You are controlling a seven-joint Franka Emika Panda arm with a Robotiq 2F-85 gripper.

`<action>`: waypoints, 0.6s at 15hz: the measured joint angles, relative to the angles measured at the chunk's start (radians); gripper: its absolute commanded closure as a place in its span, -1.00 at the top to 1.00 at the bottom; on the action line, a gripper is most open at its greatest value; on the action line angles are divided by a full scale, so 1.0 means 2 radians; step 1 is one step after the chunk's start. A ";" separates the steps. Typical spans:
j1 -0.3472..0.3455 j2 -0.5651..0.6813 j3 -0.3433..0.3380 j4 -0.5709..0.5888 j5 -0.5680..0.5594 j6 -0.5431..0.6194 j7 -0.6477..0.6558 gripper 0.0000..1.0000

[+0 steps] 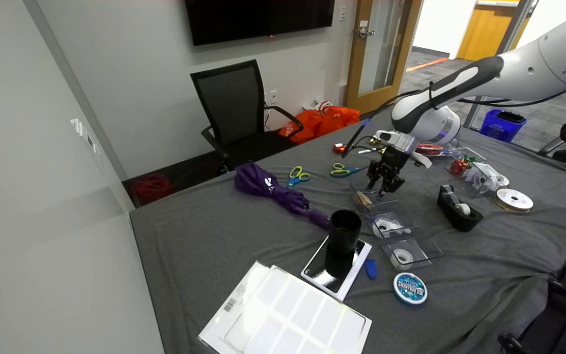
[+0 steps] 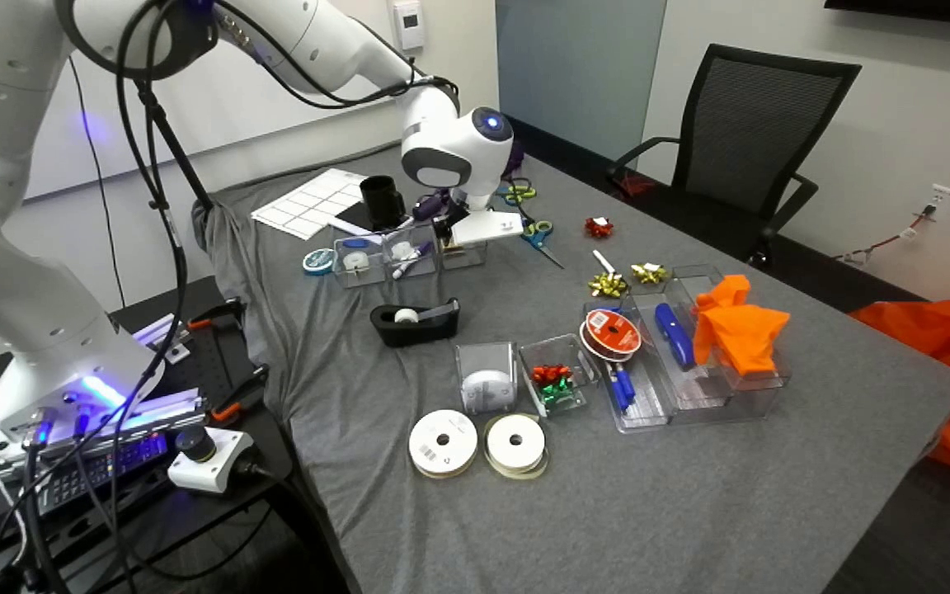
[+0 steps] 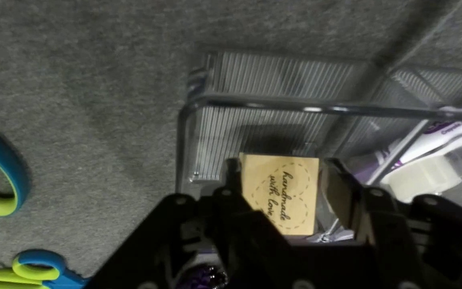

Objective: Remove the brown object from the top compartment of the clear case on the left and put it on the table

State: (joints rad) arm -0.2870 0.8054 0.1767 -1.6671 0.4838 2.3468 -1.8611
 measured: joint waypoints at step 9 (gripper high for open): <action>-0.014 0.018 0.033 0.001 0.002 0.027 -0.006 0.72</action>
State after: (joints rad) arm -0.3156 0.8419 0.2417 -1.6651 0.4886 2.4010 -1.8728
